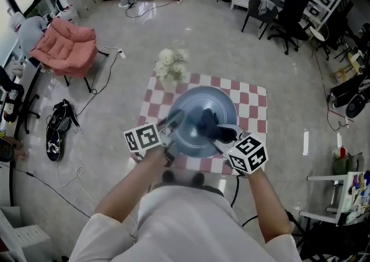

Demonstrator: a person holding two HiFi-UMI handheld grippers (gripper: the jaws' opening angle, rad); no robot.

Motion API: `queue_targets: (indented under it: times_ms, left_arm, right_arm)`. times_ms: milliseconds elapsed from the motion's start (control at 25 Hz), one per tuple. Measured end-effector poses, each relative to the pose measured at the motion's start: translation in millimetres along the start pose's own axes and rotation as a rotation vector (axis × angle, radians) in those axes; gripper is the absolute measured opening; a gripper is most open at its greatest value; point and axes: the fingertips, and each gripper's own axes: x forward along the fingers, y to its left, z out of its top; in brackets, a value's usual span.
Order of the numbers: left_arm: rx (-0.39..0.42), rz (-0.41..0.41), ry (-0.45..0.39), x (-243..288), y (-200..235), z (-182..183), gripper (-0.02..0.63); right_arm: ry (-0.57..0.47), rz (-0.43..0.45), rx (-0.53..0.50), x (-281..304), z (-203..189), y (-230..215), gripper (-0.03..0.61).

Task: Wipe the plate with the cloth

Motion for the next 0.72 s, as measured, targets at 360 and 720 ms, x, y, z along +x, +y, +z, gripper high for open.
queue_targets:
  times_ms: [360, 720]
  left_arm:
    - [0.07, -0.018, 0.047, 9, -8, -3, 0.037]
    - [0.162, -0.054, 0.081, 17, -21, 0, 0.037]
  right_arm:
    - [-0.055, -0.165, -0.006, -2, 35, -53, 0.127]
    - [-0.088, -0.123, -0.036, 13, 46, -46, 0.129]
